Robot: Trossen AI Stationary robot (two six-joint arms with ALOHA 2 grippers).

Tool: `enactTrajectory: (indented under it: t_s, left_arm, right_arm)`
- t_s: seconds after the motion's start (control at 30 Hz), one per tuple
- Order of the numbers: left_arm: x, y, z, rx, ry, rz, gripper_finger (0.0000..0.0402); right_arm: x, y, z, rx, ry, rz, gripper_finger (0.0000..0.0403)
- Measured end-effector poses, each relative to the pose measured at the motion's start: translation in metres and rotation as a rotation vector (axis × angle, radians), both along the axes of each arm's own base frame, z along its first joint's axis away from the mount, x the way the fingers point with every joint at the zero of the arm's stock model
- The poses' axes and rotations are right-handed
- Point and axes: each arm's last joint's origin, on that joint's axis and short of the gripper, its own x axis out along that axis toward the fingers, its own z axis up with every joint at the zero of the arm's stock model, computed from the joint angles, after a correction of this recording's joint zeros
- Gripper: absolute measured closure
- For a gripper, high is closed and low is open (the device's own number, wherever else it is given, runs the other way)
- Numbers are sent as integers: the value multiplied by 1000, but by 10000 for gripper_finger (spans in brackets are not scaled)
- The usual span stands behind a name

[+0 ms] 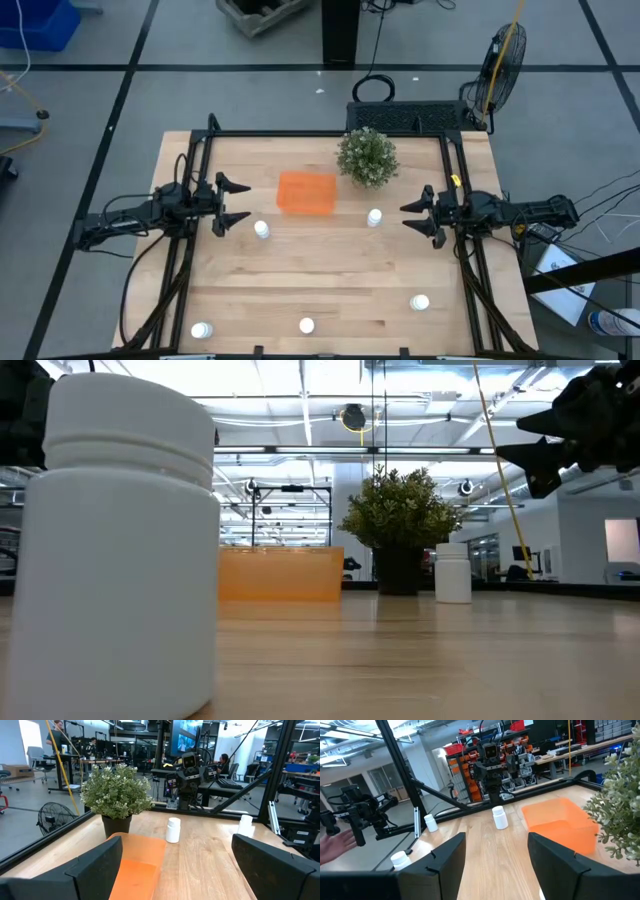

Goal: Pick and place pill bottles into a basket
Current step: Put the white pill bottle into the orange bin

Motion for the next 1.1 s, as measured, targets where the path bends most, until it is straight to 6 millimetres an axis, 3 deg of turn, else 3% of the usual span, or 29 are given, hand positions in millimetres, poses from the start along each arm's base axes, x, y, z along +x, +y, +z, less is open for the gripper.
enactTrajectory:
  t_s: [0.2, 0.47, 0.83, 1.1]
  left_arm:
    - [0, 0, 1, 1, -6, -1, 23]
    - [0, 0, 1, 1, -7, 0, 23]
    - [-1, 0, 10, -46, -105, -15, 23]
    - [-1, 2, 9, -50, -95, 66, 23]
  right_arm:
    - [-1, 0, 8, 95, -83, 7, 195]
    - [0, -2, 5, 164, -51, -49, 197]
    - [0, 3, -1, 82, 13, 107, 199]
    - [8, 0, -11, 139, 131, -37, 201]
